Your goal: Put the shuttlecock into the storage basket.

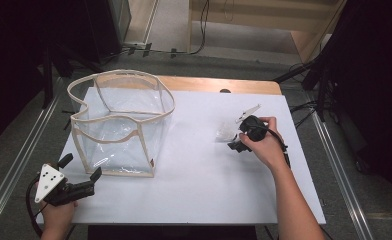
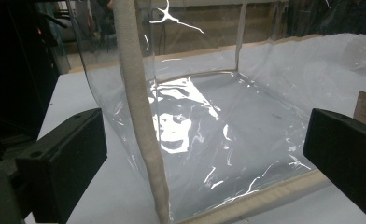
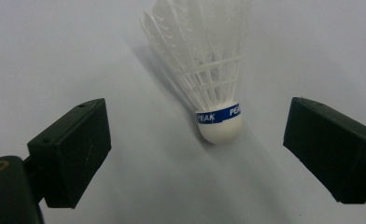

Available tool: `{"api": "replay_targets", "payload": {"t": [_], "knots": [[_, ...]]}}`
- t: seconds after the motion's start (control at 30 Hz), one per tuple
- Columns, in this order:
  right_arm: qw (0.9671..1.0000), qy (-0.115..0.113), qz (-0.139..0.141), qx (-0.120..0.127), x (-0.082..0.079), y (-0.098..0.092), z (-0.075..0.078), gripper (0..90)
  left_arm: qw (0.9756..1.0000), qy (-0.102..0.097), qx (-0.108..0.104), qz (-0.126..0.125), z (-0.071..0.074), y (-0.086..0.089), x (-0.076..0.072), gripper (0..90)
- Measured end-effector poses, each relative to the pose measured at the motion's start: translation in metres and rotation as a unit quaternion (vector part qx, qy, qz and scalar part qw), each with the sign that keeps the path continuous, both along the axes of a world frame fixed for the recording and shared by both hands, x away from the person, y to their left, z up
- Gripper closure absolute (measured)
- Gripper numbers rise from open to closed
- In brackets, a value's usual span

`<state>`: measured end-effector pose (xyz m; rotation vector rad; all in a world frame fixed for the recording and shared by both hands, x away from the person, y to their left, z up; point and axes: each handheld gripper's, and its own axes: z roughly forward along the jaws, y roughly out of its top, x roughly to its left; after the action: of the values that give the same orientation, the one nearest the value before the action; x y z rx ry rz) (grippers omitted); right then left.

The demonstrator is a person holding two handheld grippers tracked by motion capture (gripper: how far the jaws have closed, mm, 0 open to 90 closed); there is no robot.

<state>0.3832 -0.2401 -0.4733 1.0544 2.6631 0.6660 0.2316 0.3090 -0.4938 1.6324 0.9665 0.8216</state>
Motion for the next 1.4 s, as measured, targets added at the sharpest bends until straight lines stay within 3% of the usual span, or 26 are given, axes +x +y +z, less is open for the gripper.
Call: {"api": "replay_targets", "payload": {"t": [0.13,0.67,1.07,1.27,1.4], "knots": [[1.0,0.004,-0.002,0.005,0.003,-0.002,-0.003,6.3,1.0,0.0,0.0,-0.001,0.0,0.0,0.0,0.3],[0.9997,0.021,0.006,0.008,0.013,-0.004,-0.011,41.4,1.0,0.001,0.001,-0.003,0.0,0.0,0.0,0.3],[0.9991,0.034,0.019,-0.018,0.017,0.0,-0.016,61.0,1.0,0.0,0.003,-0.004,0.0,0.0,0.0,0.3],[0.9992,0.031,0.018,-0.019,0.017,0.001,-0.015,62.8,1.0,0.001,0.003,-0.004,0.0,0.0,0.0,0.3],[0.9996,0.028,0.006,-0.004,0.016,0.002,-0.012,62.9,1.0,0.001,0.003,-0.004,0.0,0.0,0.0,0.3]]}}
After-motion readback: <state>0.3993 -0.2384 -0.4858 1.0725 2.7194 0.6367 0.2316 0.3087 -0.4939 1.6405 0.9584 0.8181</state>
